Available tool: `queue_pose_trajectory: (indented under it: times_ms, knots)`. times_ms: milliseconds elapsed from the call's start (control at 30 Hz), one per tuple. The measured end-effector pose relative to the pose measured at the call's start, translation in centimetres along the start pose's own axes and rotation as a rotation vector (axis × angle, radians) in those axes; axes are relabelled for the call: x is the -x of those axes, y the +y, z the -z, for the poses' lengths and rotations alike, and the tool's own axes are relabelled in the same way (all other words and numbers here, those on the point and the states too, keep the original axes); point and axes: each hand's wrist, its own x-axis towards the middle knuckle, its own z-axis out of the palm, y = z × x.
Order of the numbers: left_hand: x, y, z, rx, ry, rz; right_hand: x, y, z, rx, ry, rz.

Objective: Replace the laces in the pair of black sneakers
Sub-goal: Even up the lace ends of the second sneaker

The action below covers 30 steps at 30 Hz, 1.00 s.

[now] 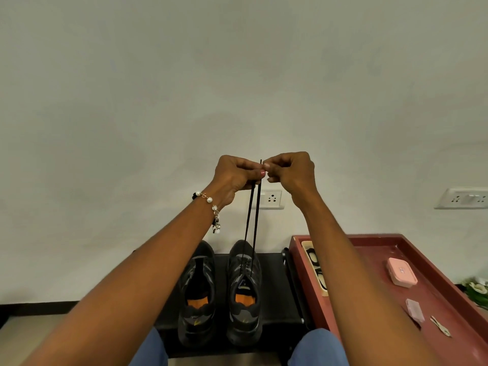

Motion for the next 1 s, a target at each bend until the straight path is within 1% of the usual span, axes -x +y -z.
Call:
queue_pose_trajectory:
  times_ms: [67, 100, 167, 300, 367, 433, 533, 633, 667, 700, 733, 767, 800, 833, 900, 967, 1000]
  knots:
    - [0.1, 0.0, 0.0, 0.030, 0.006, 0.003, 0.0, 0.2, -0.2, 0.040, 0.043, 0.006]
    - [0.1, -0.1, 0.1, 0.047, 0.005, 0.000, 0.1, 0.4, -0.4, 0.013, 0.069, -0.013]
    - [0.3, -0.2, 0.0, 0.077, 0.008, -0.020, 0.5, 1.1, -1.0, -0.112, 0.105, -0.083]
    - [0.4, -0.5, 0.0, 0.054, 0.042, -0.092, 1.4, 2.3, -2.5, -0.434, 0.040, -0.249]
    - [0.2, -0.6, 0.3, -0.103, 0.053, -0.201, 1.4, 2.5, -2.7, -0.448, 0.029, -0.268]
    - [0.0, -0.7, 0.6, -0.320, 0.029, -0.376, 1.1, 2.6, -2.7, -0.347, 0.028, -0.247]
    - [-0.4, -1.2, 0.7, -0.568, -0.048, -0.644, 0.5, 2.6, -2.5, -0.198, 0.019, -0.229]
    - [-1.0, -2.2, 0.6, -0.916, -0.108, -0.940, 0.2, 2.8, -2.4, -0.161, 0.015, -0.305]
    - [-1.2, -2.5, 0.5, -1.045, -0.127, -1.005, 0.1, 2.9, -2.3, -0.172, 0.021, -0.336]
    - [-1.2, -2.7, 0.5, -1.158, -0.144, -1.015, 0.1, 3.0, -2.2, -0.194, 0.022, -0.365]
    - [-1.2, -2.7, 0.4, -1.228, -0.149, -0.970, 0.1, 3.1, -2.1, -0.226, 0.013, -0.388]
    - [-1.2, -2.8, 0.3, -1.241, -0.135, -0.881, 0.2, 3.3, -1.9, -0.272, -0.007, -0.402]
    - [-1.2, -2.9, 0.2, -1.167, -0.111, -0.753, 0.3, 3.3, -1.6, -0.322, -0.038, -0.406]
    - [-1.1, -2.8, 0.2, -1.002, -0.084, -0.596, 0.5, 3.5, -1.4, -0.371, -0.078, -0.400]
    - [-1.0, -2.4, 0.3, -0.542, -0.040, -0.263, 0.9, 3.8, -0.8, -0.429, -0.167, -0.351]
    - [-0.5, -1.6, 0.5, -0.106, -0.065, 0.065, 1.3, 4.3, -0.4, -0.452, -0.225, -0.285]
    - [-0.4, -1.4, 0.6, 0.061, -0.081, 0.183, 1.4, 4.5, -0.3, -0.465, -0.243, -0.252]
